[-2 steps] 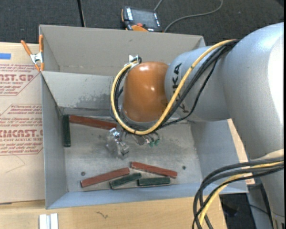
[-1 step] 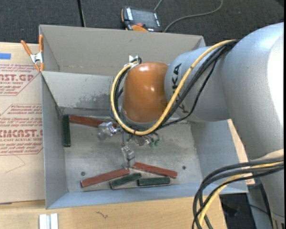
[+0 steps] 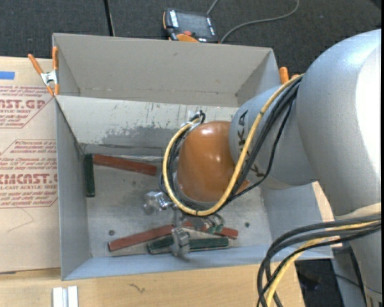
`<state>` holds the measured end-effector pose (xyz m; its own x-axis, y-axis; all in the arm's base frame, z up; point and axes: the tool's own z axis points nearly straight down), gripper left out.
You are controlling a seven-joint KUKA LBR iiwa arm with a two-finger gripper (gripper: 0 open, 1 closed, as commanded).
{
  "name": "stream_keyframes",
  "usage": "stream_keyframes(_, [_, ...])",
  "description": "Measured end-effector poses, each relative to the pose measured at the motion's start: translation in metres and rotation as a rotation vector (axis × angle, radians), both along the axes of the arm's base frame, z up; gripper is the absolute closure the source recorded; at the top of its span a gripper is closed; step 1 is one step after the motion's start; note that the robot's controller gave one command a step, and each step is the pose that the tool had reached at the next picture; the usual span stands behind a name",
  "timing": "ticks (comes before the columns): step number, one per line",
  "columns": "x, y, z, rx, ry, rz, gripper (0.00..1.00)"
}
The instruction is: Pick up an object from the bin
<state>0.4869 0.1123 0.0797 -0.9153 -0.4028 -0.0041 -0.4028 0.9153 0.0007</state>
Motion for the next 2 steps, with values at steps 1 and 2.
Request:
stream_keyframes(1, [0.0, 0.0, 0.001, -0.001, 0.003, 0.0, 1.0])
stream_keyframes(2, [0.013, 0.046, 0.135, 0.003, -0.005, -0.079, 1.0])
